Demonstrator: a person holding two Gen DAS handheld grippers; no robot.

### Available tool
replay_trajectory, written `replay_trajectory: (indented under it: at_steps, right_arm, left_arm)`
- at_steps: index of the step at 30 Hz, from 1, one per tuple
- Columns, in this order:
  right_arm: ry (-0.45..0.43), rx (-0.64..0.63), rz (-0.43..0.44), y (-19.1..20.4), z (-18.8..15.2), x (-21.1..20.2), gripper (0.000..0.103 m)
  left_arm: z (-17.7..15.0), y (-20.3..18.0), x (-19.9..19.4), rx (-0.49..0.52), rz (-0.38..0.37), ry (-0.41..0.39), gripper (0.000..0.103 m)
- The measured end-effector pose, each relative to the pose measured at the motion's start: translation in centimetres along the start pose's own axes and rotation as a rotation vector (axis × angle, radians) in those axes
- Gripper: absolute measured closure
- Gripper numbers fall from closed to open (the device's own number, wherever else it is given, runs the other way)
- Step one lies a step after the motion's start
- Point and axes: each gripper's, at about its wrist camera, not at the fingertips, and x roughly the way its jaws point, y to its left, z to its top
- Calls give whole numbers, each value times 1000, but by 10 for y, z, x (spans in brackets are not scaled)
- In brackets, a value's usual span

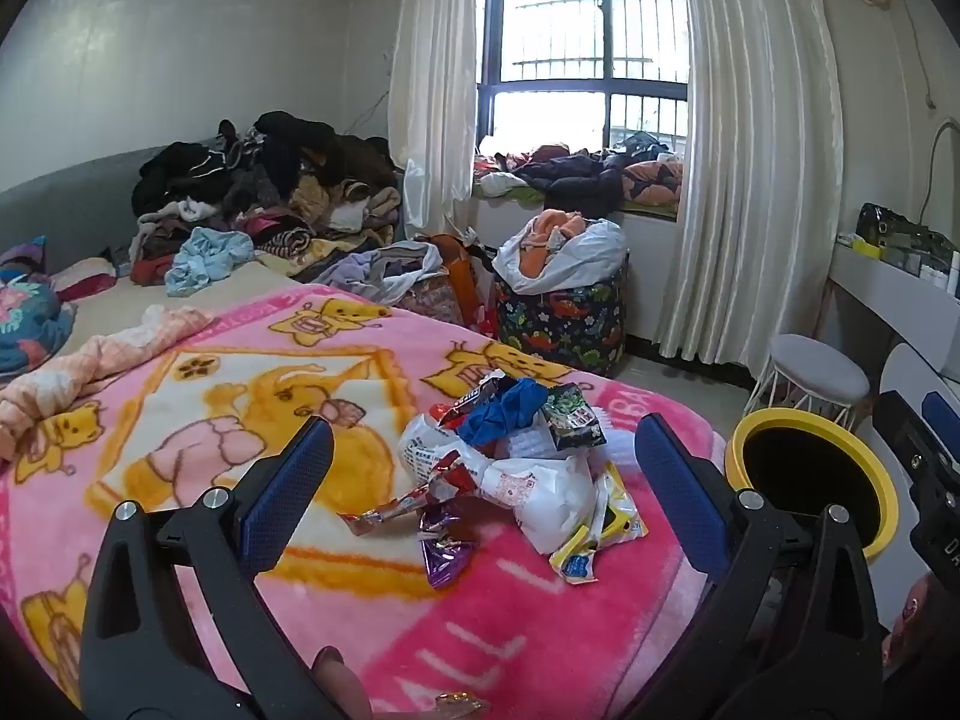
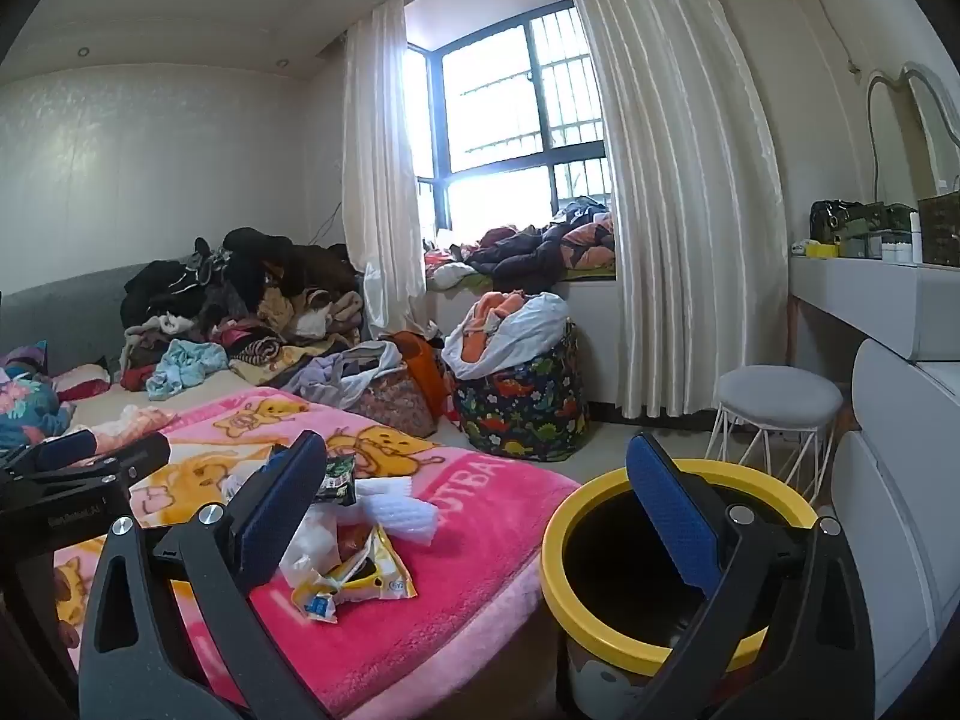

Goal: Collect trash

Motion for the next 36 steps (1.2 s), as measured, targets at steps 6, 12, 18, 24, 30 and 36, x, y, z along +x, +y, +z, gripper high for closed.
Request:
replay_trajectory:
  at_steps: [6,12,18,24,30,36]
  right_arm:
    - [-3,-2,-3,1,0,-1,6]
    - [-12,-5,-1,-1,0,-3,6]
    - [-13,-9,-3,-1,1,-5,6]
    - [-15,-13,-5,0,0,-5,6]
    - [-15,-15,-5,-2,1,-6,6]
    - [-17,-16,-4,-1,1,-6,6]
  left_arm:
    - [0,0,0,-6,-5,1,11]
    - [0,0,0,-4,-4,-1,11]
    - [9,-1,-4,-4,-11,-4,11]
    - [12,-6,-7,-1,-12,-6,11]
    - [9,-9,-10,4,-16,-11,11]
    - [8,-9,-10,5,-15,-12,11]
